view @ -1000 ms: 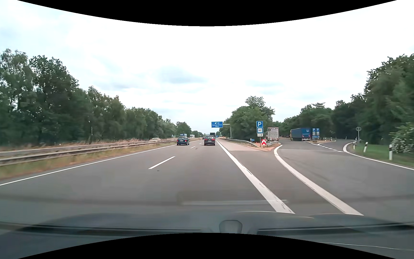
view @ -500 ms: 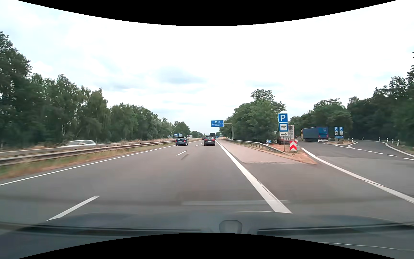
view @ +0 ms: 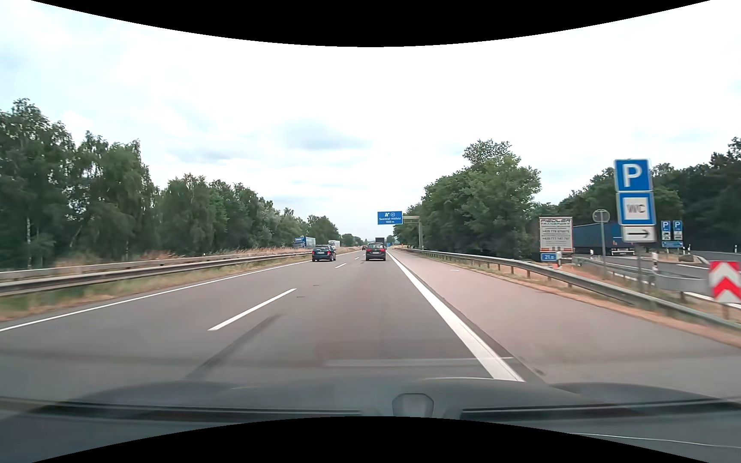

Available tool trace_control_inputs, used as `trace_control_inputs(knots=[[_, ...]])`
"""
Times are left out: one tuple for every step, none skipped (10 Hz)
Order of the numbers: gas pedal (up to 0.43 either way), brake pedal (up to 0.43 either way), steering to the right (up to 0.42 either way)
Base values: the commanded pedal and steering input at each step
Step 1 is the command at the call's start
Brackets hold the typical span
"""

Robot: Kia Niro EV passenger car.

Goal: Follow the waypoints while adhering to traffic rules and regulations

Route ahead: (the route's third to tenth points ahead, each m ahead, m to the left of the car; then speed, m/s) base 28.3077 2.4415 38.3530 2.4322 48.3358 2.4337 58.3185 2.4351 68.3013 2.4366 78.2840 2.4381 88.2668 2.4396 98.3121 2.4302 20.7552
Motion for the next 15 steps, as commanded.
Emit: trace_control_inputs(knots=[[0.118, 0.000, -0.003], [0.110, 0.000, -0.003], [0.110, 0.000, -0.003], [0.110, 0.000, -0.003], [0.098, 0.000, -0.003], [0.079, 0.000, -0.003], [0.079, 0.000, -0.003], [0.047, 0.000, -0.003], [0.000, 0.000, -0.003], [0.000, 0.000, -0.003], [0.000, 0.000, -0.003], [0.000, 0.000, -0.003], [0.000, 0.000, -0.003], [0.000, 0.000, -0.003], [0.000, 0.000, -0.003]])
